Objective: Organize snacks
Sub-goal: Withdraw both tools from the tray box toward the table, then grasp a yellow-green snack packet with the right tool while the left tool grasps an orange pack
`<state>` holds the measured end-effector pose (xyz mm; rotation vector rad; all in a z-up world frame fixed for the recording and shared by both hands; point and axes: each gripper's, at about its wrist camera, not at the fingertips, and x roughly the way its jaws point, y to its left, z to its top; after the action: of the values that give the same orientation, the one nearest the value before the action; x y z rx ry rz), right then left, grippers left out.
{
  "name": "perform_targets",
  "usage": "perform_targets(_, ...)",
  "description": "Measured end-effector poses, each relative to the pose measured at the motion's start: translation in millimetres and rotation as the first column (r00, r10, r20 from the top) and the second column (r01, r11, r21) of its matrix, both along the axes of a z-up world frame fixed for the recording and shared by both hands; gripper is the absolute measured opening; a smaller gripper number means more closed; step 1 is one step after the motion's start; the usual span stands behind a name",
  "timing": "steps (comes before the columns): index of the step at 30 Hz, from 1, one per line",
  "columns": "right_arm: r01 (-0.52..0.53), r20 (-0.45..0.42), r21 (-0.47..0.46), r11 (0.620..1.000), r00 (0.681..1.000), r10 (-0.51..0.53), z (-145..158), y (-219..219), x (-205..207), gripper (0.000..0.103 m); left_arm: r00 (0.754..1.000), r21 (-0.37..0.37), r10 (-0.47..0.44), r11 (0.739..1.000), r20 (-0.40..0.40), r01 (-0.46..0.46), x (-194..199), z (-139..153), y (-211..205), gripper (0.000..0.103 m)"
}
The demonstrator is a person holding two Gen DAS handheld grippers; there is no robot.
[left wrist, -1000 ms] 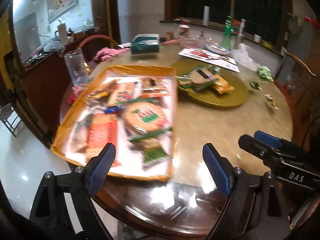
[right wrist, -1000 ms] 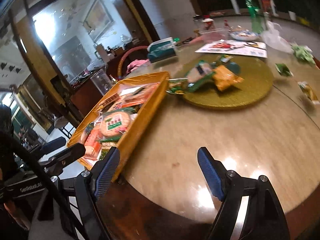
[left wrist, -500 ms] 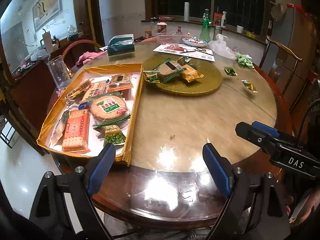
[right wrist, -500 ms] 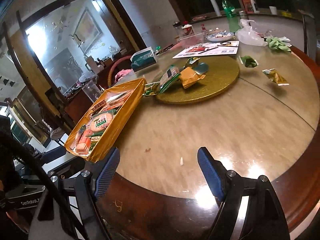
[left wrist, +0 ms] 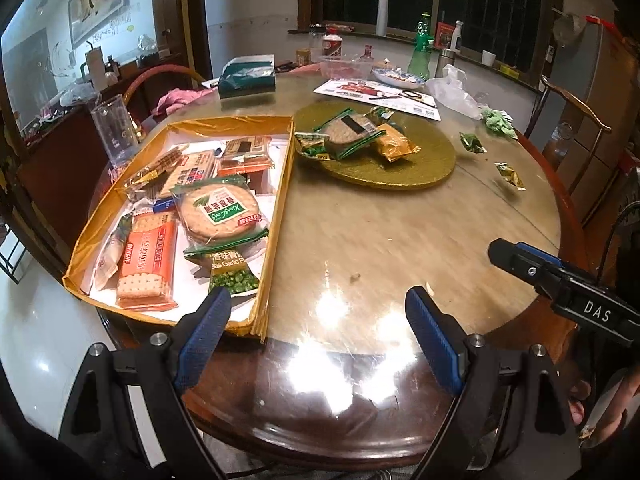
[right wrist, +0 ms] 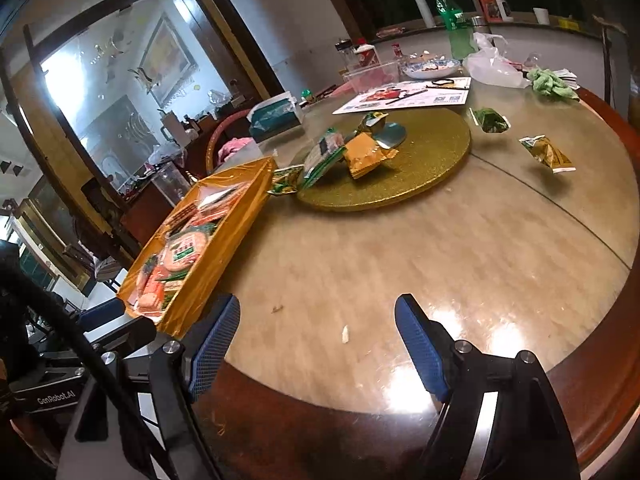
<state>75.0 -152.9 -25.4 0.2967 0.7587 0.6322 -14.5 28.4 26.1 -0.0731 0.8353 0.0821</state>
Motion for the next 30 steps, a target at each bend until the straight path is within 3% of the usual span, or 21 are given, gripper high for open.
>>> perform_targets(9, 0.087, -0.047, -0.004, 0.996, 0.995, -0.087, -12, -40, 45, 0.080, 0.998, -0.043, -0.053, 0.998, -0.029, 0.052, 36, -13, -9, 0.089)
perform_targets(18, 0.185, -0.049, -0.108, 0.977, 0.980, -0.191, -22, -94, 121, 0.080, 0.995, -0.051, -0.071, 0.996, -0.066, 0.068, 65, -26, -15, 0.089)
perform_targets(22, 0.255, -0.050, -0.119, 0.960, 0.964, -0.262, -20, -121, 153, 0.074, 0.993, -0.056, -0.075, 0.996, -0.088, 0.071, 78, -33, -20, 0.089)
perform_targets(27, 0.257, -0.030, -0.191, 0.947, 0.963, -0.268, -20, -136, 191, 0.074, 0.991, -0.040, -0.097, 0.995, -0.091, 0.093, 93, -34, -31, 0.089)
perform_targets(28, 0.239, -0.052, -0.190, 0.952, 0.966, -0.253, -25, -137, 197, 0.074, 0.991, -0.040, -0.101, 0.994, -0.092, 0.097, 97, -34, -34, 0.089)
perform_targets(30, 0.222, -0.091, -0.208, 0.953, 0.965, -0.245, -35, -137, 205, 0.061, 0.990, -0.040, -0.104, 0.994, -0.097, 0.100, 102, -34, -36, 0.089)
